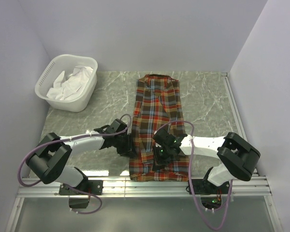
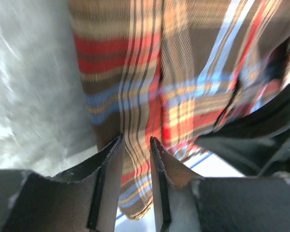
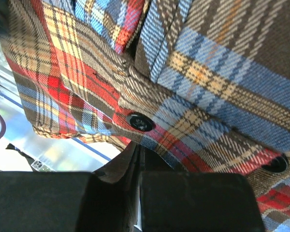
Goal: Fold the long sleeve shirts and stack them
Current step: Fold the shirt
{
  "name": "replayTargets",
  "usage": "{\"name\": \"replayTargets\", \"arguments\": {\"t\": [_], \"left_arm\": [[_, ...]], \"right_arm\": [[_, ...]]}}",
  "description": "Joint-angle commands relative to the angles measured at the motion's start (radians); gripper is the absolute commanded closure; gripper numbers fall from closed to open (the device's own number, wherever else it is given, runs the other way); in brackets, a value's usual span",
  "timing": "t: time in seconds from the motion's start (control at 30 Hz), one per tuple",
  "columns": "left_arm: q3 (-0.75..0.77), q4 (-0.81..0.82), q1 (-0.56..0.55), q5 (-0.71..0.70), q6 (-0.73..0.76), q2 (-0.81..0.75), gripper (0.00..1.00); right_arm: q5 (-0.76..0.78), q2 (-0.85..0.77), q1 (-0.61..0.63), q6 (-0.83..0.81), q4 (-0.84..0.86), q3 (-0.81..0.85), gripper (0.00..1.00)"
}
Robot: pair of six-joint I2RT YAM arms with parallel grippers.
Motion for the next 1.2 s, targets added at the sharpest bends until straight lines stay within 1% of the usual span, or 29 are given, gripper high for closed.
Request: {"name": "replayTargets", "arguments": {"t": [0.0,0.1,0.2,0.23,0.3,0.33,0.43,0.47,0.5,0.57,0.6,0.67,0.7,0.77,0.8,0.83,0.9,0.93,0.97,1.03,1.1,1.13,1.17], "left_arm": [[-0.029,-0.003,-0.033,0.093,0.033,0.012,0.66],[-0.038,-0.021,-0.059,0.113,0.041,0.007,0.66],[-0.036,-0.037,-0.088,0.117,0.043,-0.008,0.65],[-0.033,-0.038,-0.099,0.122,0.047,-0.009,0.65],[-0.012,-0.054,-0.133,0.129,0.06,-0.009,0.64],[-0.001,-0.058,-0.146,0.134,0.064,-0.008,0.64],[0.039,-0.077,-0.205,0.139,0.08,-0.005,0.63],[0.054,-0.081,-0.228,0.14,0.081,-0.005,0.63],[0.06,-0.089,-0.237,0.143,0.083,-0.005,0.63],[0.069,-0.092,-0.263,0.149,0.087,-0.011,0.63],[0.074,-0.095,-0.269,0.154,0.092,-0.014,0.63],[0.095,-0.124,-0.278,0.149,0.112,-0.023,0.62],[0.105,-0.139,-0.278,0.131,0.115,-0.032,0.62],[0.143,-0.179,-0.272,0.019,0.107,-0.074,0.61],[0.16,-0.193,-0.265,-0.022,0.104,-0.078,0.59],[0.18,-0.234,-0.251,-0.103,0.104,-0.068,0.58],[0.253,-0.268,-0.208,-0.182,0.103,-0.039,0.55],[0.278,-0.279,-0.202,-0.273,0.1,-0.008,0.53],[0.321,-0.281,-0.19,-0.304,0.096,0.007,0.5],[0.365,-0.268,-0.179,-0.354,0.095,0.068,0.49],[0.422,-0.244,-0.156,-0.364,0.086,0.118,0.49],[0.441,-0.238,-0.15,-0.364,0.083,0.173,0.5],[0.473,-0.221,-0.136,-0.395,0.08,0.199,0.5]], "right_arm": [[0.024,-0.047,0.008,0.003,-0.03,0.009,0.99],[0.032,-0.07,0.01,-0.002,-0.045,0.01,0.96],[0.047,-0.093,0.01,-0.013,-0.068,0.025,0.84],[0.061,-0.1,0.008,-0.017,-0.076,0.033,0.78],[0.085,-0.13,0.01,-0.039,-0.113,0.065,0.7],[0.1,-0.142,0.008,-0.045,-0.128,0.078,0.64],[0.206,-0.194,0.008,-0.071,-0.223,0.143,0.53],[0.282,-0.214,0.008,-0.077,-0.251,0.16,0.51],[0.32,-0.222,0.002,-0.086,-0.299,0.188,0.5],[0.378,-0.243,-0.013,-0.092,-0.337,0.202,0.47],[0.428,-0.248,-0.051,-0.099,-0.357,0.2,0.46],[0.427,-0.265,-0.105,-0.115,-0.34,0.17,0.46],[0.402,-0.272,-0.175,-0.12,-0.322,0.154,0.46],[0.386,-0.297,-0.242,-0.119,-0.285,0.101,0.39],[0.38,-0.304,-0.266,-0.123,-0.241,0.085,0.36],[0.381,-0.306,-0.301,-0.129,-0.219,0.075,0.35],[0.39,-0.289,-0.322,-0.152,-0.183,0.076,0.35],[0.401,-0.265,-0.332,-0.16,-0.17,0.081,0.36],[0.409,-0.248,-0.34,-0.174,-0.16,0.09,0.36],[0.424,-0.198,-0.352,-0.186,-0.124,0.099,0.39],[0.429,-0.162,-0.368,-0.2,-0.088,0.122,0.41],[0.438,-0.124,-0.369,-0.203,-0.078,0.128,0.42],[0.446,-0.104,-0.369,-0.207,-0.059,0.146,0.43]]}}
